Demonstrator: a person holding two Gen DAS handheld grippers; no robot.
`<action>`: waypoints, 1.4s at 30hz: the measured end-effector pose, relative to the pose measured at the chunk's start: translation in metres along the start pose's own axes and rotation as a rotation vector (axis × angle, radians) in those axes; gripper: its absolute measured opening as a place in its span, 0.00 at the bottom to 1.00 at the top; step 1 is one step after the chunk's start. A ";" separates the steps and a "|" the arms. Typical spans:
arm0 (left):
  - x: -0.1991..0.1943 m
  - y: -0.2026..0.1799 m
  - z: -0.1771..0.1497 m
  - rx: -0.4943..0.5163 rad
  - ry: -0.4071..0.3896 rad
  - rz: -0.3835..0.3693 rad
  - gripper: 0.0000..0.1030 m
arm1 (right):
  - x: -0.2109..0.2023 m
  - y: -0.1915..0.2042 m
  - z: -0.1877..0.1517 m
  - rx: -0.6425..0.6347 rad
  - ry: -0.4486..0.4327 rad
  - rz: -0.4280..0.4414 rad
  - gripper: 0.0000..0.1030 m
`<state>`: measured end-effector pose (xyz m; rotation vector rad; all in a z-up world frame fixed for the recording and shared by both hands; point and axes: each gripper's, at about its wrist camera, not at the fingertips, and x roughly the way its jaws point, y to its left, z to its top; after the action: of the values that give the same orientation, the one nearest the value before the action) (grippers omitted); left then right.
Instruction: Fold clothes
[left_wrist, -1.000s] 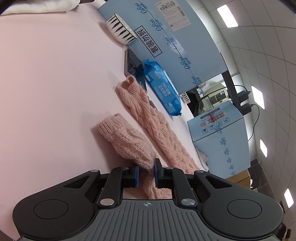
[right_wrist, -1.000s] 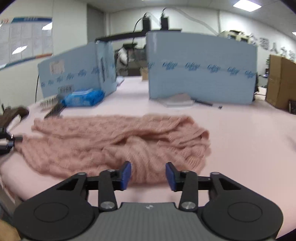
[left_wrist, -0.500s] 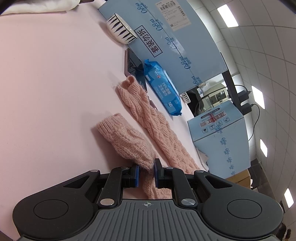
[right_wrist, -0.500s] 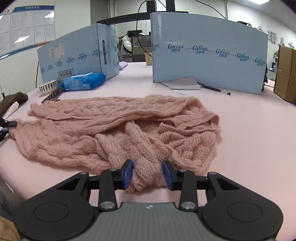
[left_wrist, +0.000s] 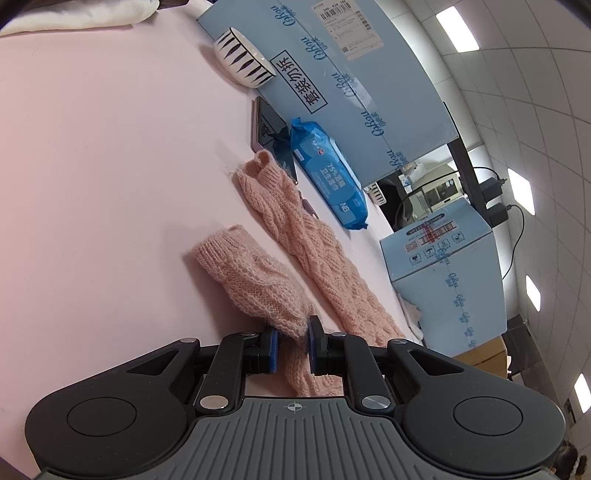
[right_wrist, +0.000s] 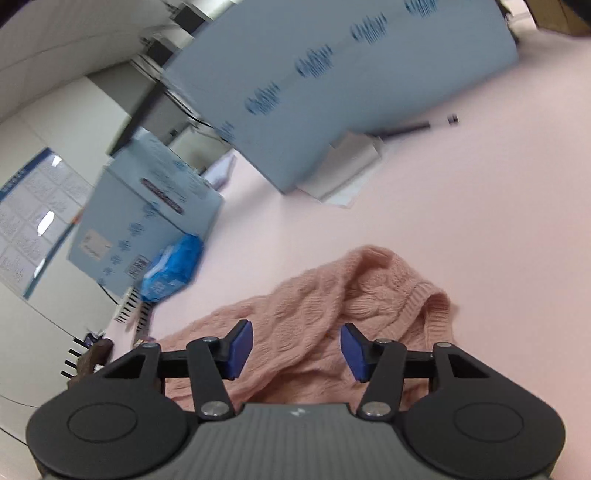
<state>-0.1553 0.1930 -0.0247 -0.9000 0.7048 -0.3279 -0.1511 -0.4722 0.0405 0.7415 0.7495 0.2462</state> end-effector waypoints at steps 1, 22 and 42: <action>0.000 0.000 0.000 -0.002 0.000 0.001 0.14 | 0.005 -0.003 0.002 0.011 0.005 0.013 0.51; 0.001 -0.002 -0.002 -0.019 -0.005 0.016 0.14 | 0.037 -0.002 0.009 0.035 0.093 0.070 0.21; 0.001 0.000 -0.001 -0.024 -0.007 0.016 0.14 | 0.070 -0.011 0.045 0.079 0.015 0.038 0.06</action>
<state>-0.1552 0.1916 -0.0252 -0.9170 0.7106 -0.3029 -0.0706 -0.4719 0.0182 0.8296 0.7629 0.2576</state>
